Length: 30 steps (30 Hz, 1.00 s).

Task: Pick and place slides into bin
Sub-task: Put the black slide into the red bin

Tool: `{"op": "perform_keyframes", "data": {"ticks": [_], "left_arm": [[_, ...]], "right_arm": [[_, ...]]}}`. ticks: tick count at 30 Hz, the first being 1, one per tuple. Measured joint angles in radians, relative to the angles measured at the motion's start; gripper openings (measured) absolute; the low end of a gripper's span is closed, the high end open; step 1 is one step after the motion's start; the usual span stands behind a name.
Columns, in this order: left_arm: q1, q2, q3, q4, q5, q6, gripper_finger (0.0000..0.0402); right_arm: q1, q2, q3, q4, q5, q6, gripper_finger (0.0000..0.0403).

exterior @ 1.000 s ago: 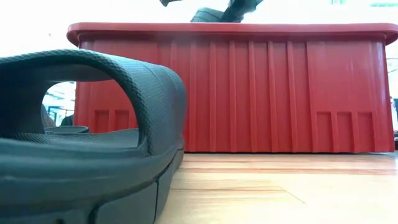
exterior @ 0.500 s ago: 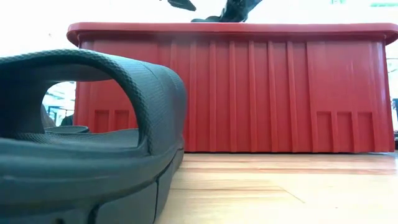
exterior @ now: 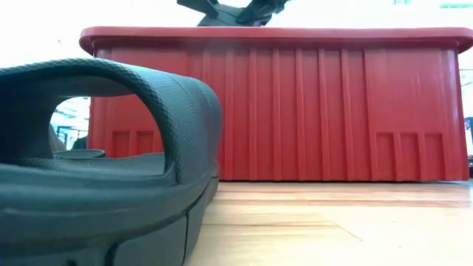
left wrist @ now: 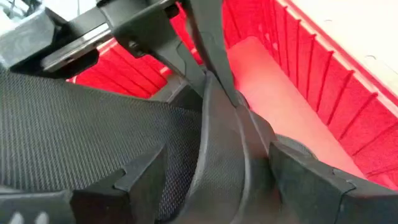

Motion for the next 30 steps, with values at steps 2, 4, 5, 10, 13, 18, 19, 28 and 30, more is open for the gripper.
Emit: {"op": "perform_keyframes", "data": {"ticks": [2,4,5,10,13,18,19,28,30], "left_arm": [[-0.005,0.003,0.001,0.0,0.0,0.017,0.0261],[-0.005,0.004,0.001,0.0,0.002,0.039,0.0249],[-0.004,0.003,0.001,-0.004,0.005,0.045,0.0241],[-0.005,0.016,0.0,-0.015,0.011,0.064,0.0176],[-0.006,0.014,0.001,-0.006,0.011,0.064,0.012],[-0.011,0.015,0.0,0.004,-0.003,0.069,0.0022],[-0.011,0.015,0.0,0.007,-0.002,0.069,0.0014],[0.001,0.011,-0.007,-0.008,0.019,0.018,0.0005],[0.004,0.01,-0.007,-0.008,0.038,0.006,0.0004]], "right_arm": [[-0.005,-0.01,0.0,-0.017,-0.003,0.009,0.0004],[-0.007,-0.014,0.0,-0.018,-0.015,0.03,0.0004],[-0.009,-0.014,0.0,-0.011,-0.026,0.04,0.0004],[-0.007,-0.014,0.018,-0.012,-0.053,0.077,0.0004],[-0.004,-0.014,0.032,-0.004,-0.053,0.085,0.0004],[-0.004,-0.014,0.037,-0.007,-0.051,0.106,0.0004],[-0.004,-0.014,0.037,-0.008,-0.049,0.106,0.0004],[-0.018,-0.03,0.028,-0.041,-0.045,0.183,0.0079],[-0.03,-0.028,0.029,-0.046,0.001,0.215,0.0116]]}}
